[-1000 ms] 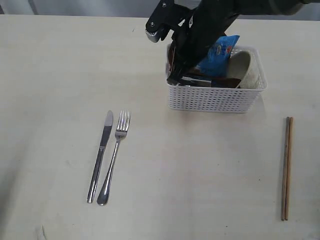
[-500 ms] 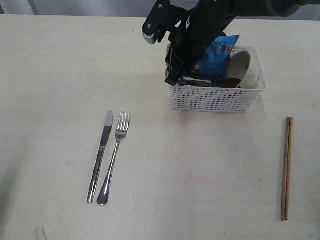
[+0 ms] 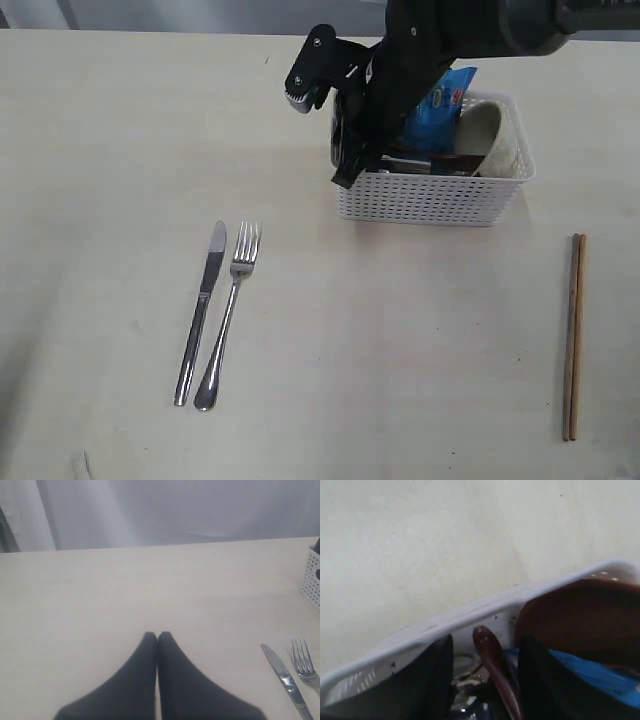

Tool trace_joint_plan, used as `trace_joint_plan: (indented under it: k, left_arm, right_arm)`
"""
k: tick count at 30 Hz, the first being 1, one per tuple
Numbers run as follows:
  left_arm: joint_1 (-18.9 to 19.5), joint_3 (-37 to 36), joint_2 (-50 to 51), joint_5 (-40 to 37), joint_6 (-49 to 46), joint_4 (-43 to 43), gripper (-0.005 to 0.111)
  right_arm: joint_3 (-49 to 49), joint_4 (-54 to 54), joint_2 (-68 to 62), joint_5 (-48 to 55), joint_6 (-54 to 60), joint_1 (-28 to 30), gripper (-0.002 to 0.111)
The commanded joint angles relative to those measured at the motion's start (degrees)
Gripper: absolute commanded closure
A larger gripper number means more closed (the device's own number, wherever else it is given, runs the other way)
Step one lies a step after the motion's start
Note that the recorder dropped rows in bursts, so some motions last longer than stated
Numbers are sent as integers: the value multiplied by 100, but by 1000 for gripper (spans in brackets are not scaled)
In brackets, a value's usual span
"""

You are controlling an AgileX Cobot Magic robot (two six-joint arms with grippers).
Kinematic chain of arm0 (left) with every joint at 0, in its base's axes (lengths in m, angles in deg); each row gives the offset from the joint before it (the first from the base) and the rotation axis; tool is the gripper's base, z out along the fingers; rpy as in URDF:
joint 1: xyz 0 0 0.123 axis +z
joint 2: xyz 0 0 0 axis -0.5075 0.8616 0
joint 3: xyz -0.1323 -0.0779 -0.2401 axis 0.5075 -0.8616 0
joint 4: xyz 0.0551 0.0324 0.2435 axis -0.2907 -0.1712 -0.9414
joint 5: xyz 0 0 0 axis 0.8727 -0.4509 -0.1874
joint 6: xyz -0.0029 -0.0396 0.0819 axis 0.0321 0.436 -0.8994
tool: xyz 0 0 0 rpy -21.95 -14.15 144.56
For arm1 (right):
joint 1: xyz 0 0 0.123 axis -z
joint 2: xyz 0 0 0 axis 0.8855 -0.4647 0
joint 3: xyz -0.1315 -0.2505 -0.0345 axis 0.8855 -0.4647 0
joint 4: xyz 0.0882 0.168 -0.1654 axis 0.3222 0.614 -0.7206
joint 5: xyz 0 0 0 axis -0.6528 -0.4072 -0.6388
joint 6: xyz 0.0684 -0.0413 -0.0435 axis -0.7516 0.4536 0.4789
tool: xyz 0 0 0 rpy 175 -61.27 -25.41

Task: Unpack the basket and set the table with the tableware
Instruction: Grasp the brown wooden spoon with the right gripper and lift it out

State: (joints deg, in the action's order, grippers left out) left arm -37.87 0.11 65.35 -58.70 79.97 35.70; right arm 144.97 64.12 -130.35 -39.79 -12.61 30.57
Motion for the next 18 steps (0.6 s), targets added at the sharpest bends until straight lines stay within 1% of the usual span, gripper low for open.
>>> trace_joint_plan:
  k: [1,3,10,18]
  left_arm:
    - [16,-22,-16,9,-33,-21,107]
    - [16,-22,-16,9,-33,-21,107]
    - [16,-22,-16,9,-33,-21,107]
    - [16,-22,-16,9,-33,-21,107]
  right_arm:
    - [6,-411,-20,-64,-214,-1,91]
    - [6,-467,-20,-50,-214,-1,109]
    - [6,-467,73,-47,-269,-1,109]
    - [6,-457,528,-24,-269,-1,109]
